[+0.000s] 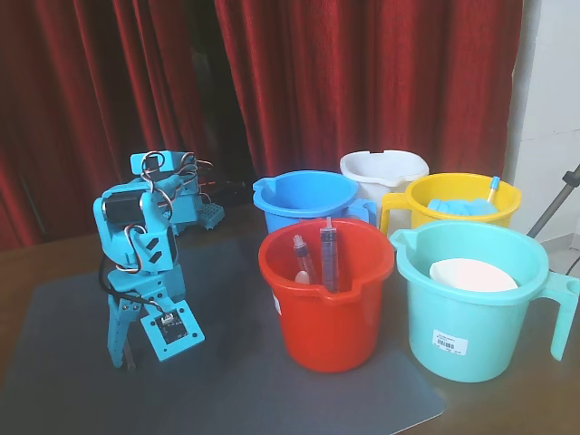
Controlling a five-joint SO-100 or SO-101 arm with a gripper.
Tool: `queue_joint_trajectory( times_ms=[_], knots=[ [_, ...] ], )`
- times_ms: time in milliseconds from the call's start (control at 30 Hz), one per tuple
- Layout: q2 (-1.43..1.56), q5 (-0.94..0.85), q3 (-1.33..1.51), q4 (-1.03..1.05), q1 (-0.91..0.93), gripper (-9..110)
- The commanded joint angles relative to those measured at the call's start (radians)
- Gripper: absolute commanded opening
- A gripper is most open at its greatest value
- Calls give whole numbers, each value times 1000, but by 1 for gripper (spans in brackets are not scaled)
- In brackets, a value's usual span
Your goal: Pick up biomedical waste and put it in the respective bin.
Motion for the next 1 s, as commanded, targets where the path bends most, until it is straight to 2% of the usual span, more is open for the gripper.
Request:
queue_joint_trajectory(
  times_ms=[0,233,533,967],
  knots=[
    [-29,-5,-6,-15,-5,28],
    [-49,17,-6,-43,43,27],
    [-54,187,-2,-44,83,27],
    [-133,176,-6,-189,144,28]
  ],
)
